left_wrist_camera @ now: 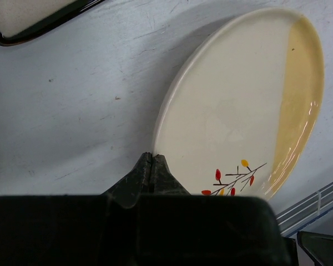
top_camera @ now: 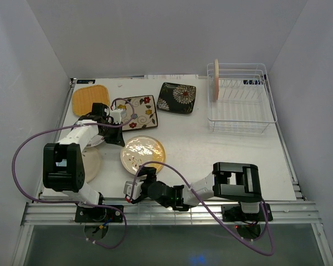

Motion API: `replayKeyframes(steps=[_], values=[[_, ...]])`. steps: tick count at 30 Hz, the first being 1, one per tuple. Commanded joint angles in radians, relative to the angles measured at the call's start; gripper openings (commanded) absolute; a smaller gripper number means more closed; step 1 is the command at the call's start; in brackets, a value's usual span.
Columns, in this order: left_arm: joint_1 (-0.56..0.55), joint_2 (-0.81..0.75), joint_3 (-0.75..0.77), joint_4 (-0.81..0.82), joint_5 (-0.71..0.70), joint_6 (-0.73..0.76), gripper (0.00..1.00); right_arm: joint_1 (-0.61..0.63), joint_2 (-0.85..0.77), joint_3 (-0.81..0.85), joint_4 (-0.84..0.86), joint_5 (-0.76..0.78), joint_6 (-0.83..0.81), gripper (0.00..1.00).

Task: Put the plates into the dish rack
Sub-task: Pick up the plate at the center of the board.

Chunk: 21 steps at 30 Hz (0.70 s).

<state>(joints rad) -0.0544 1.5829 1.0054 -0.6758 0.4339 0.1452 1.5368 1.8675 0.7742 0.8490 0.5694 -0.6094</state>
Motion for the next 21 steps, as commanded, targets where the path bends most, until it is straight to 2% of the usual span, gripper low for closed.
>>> replayKeyframes(steps=[1,11,21], values=[[-0.002,-0.015,0.061,-0.011,0.072,-0.019,0.00,0.005,0.025,0.049,0.019,0.050,-0.024,0.91],[-0.002,-0.009,0.073,-0.033,0.094,-0.018,0.00,0.008,0.177,0.158,0.031,0.159,-0.108,0.91],[-0.002,-0.008,0.064,-0.036,0.104,-0.012,0.00,0.005,0.240,0.226,0.044,0.219,-0.168,0.88]])
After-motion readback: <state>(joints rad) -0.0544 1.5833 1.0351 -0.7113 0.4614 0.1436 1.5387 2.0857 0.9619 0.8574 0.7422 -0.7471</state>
